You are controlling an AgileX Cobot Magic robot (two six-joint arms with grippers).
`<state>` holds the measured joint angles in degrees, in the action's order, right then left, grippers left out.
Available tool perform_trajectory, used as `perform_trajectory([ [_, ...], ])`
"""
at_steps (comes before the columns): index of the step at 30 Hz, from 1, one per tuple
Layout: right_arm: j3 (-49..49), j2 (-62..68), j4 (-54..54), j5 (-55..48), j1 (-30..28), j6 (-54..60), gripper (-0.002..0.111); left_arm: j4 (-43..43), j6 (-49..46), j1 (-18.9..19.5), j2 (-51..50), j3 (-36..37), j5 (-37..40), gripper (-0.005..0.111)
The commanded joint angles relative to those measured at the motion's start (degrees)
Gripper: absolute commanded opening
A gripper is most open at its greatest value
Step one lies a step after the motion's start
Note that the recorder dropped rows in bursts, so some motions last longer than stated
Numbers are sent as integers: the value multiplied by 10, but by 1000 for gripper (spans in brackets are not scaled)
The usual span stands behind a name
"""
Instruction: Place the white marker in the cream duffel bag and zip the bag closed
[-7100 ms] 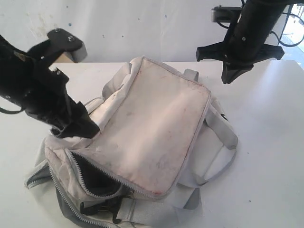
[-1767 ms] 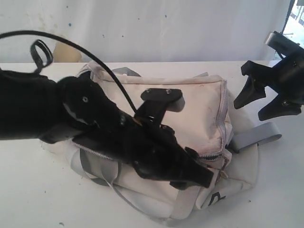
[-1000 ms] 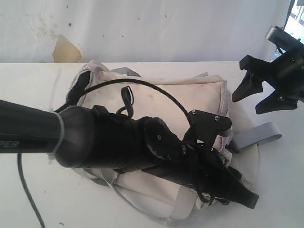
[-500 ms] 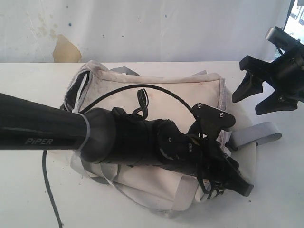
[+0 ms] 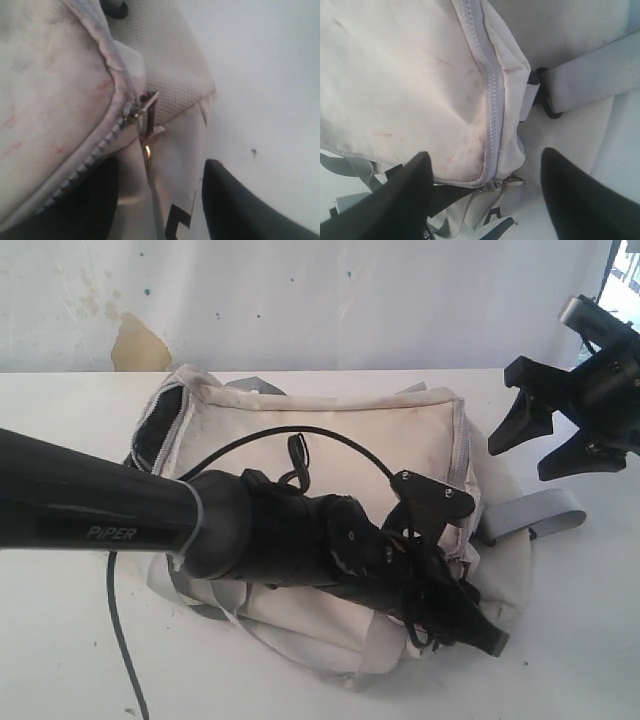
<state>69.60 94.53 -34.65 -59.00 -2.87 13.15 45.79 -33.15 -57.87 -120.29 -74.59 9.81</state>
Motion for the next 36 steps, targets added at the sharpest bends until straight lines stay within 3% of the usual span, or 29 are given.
perform_trajectory([
  [1, 0, 0, -4, 10, 0, 6, 58, -5, 16, -7, -1, -1, -70, 54],
  [9, 0, 0, -4, 20, 0, 6, 58, 16, 63, -7, -1, -2, -160, 51],
  [12, 0, 0, -4, 18, 0, 6, 58, 16, 58, -6, 0, -2, -154, 33],
  [16, 0, 0, -4, -2, 0, 6, 58, -4, 0, 18, 11, -2, -40, 0],
  [19, 0, 0, -4, -2, 0, 6, 58, -7, 4, 46, 24, -2, 9, 0],
  [22, 0, 1, -5, 5, 3, 8, 58, -59, 4, 67, 57, -2, 16, 6],
  [26, 0, 32, -5, 47, 31, 18, 58, -65, 4, 105, 63, -2, 43, 14],
  [29, 0, 64, -7, 182, 56, 35, 58, -72, 4, 127, 63, -2, 87, 25],
  [31, 0, 80, -40, 268, 65, 48, 58, -95, 4, 129, 63, -2, 115, 27],
  [36, 0, 120, -139, 320, 71, 99, 58, -99, 23, 131, 63, -2, 143, 27],
])
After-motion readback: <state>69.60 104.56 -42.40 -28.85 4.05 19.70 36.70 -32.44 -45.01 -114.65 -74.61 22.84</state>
